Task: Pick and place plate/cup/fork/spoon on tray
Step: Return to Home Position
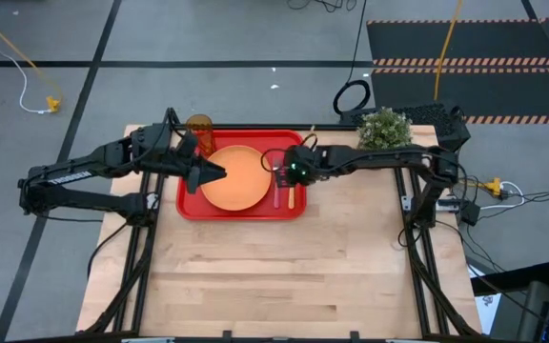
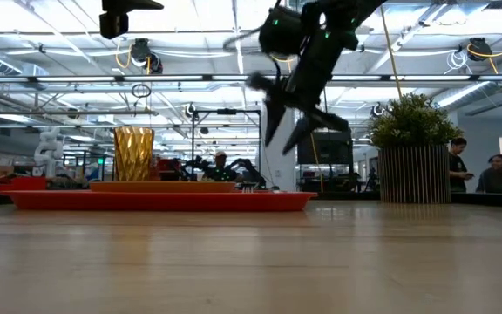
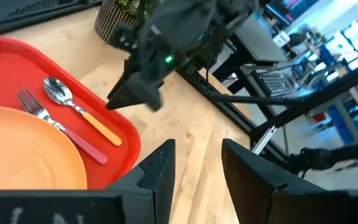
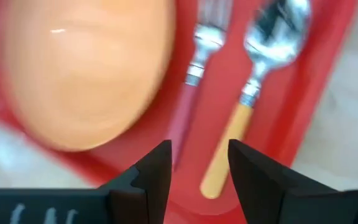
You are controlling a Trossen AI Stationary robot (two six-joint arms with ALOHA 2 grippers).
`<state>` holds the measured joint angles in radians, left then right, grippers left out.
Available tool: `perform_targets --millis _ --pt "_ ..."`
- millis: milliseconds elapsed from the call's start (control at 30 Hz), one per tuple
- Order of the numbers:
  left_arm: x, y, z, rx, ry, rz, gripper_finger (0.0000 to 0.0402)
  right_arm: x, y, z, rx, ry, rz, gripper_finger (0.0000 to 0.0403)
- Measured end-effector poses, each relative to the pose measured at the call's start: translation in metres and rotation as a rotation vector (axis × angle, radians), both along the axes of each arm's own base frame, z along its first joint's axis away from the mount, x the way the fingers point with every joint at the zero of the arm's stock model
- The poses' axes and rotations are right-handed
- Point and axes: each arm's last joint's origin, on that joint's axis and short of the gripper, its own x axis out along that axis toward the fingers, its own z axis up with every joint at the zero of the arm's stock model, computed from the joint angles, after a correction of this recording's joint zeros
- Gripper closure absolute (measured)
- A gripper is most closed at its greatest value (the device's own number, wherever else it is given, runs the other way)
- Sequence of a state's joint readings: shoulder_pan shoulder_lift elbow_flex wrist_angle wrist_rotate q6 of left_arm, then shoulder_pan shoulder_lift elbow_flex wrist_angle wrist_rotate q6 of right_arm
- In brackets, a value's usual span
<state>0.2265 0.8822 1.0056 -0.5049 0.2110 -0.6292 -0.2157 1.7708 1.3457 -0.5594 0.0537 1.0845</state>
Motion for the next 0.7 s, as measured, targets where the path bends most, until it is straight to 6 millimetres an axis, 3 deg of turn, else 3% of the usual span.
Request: perform_targets --millis 200,500,700 --pt "0.0 -0.001 0.0 0.131 0.0 -0.056 0.027 -0.013 0.007 0.045 -0.135 -0.132 0.265 0.0252" --pt "0.0 0.0 0.0 0.284 0.006 -0.085 0.027 -0.052 0.015 0.109 -0.427 -0.261 0.531 0.0253" --pt "0.001 0.002 0.002 0.294 -0.007 -0.022 0.027 -0.083 0.022 0.146 -0.631 -0.327 0.668 0.0288"
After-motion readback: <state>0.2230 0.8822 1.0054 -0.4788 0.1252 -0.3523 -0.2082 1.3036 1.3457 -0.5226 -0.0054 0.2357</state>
